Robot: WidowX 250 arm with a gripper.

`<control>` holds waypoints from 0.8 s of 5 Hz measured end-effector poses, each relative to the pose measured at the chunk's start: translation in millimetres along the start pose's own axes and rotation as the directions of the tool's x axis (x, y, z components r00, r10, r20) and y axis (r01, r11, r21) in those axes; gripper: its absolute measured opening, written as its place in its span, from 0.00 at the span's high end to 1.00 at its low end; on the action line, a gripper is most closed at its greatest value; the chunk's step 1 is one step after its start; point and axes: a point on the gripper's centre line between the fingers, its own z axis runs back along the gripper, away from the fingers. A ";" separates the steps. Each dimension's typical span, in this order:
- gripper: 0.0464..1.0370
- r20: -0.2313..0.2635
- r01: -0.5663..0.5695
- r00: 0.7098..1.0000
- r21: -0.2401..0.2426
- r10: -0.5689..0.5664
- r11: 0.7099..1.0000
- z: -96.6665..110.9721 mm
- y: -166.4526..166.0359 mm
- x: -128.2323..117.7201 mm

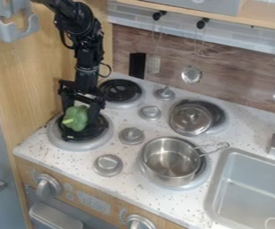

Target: Put the green bellpepper in the silver pot

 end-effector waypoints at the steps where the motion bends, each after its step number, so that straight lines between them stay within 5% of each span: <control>1: 0.23 0.085 0.018 0.996 -0.017 -0.017 1.000 29.5 -18.4 -5.9; 2: 0.23 0.166 0.109 0.981 -0.038 -0.102 0.993 62.3 -61.1 -9.1; 4: 0.23 0.201 0.301 0.940 -0.100 -0.277 0.948 75.0 -139.5 -27.3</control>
